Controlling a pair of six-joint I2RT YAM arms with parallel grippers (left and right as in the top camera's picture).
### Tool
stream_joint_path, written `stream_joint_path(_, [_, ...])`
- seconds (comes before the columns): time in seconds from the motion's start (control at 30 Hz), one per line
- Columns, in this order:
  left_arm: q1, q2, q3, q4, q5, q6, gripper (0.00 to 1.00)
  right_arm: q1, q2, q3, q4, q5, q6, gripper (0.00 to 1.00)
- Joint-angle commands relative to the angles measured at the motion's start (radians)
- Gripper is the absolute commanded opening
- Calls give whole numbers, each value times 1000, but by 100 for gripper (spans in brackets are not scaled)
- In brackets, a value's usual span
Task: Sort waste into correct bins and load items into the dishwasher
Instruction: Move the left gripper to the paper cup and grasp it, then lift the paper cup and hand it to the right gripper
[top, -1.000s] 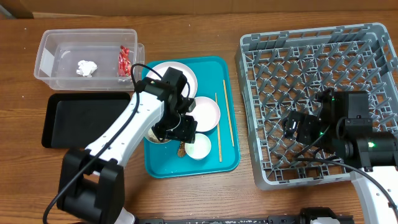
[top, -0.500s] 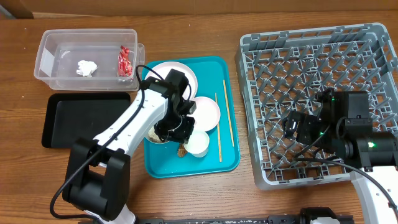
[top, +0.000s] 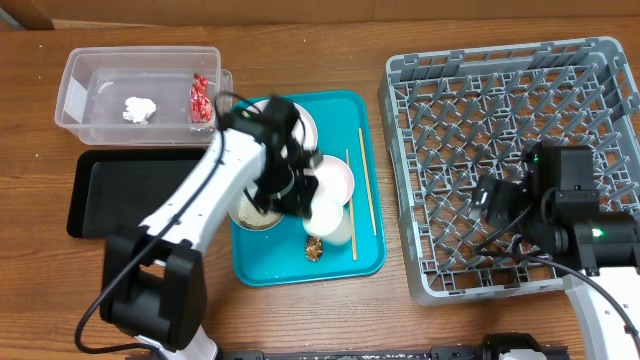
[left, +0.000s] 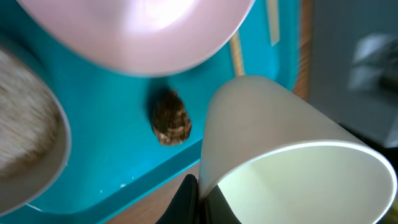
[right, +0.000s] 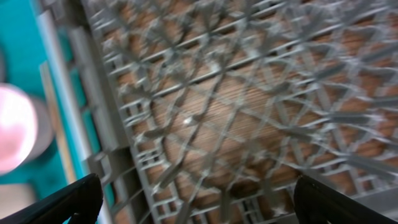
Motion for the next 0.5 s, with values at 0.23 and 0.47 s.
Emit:
stream_joint_path(0.23, [155, 10, 180, 412, 789, -29, 4, -48, 13, 32, 338, -462, -114, 100])
stream_joint_path(0.47, [134, 10, 180, 528, 940, -100, 4, -48, 57, 32, 418, -1094, -375, 100])
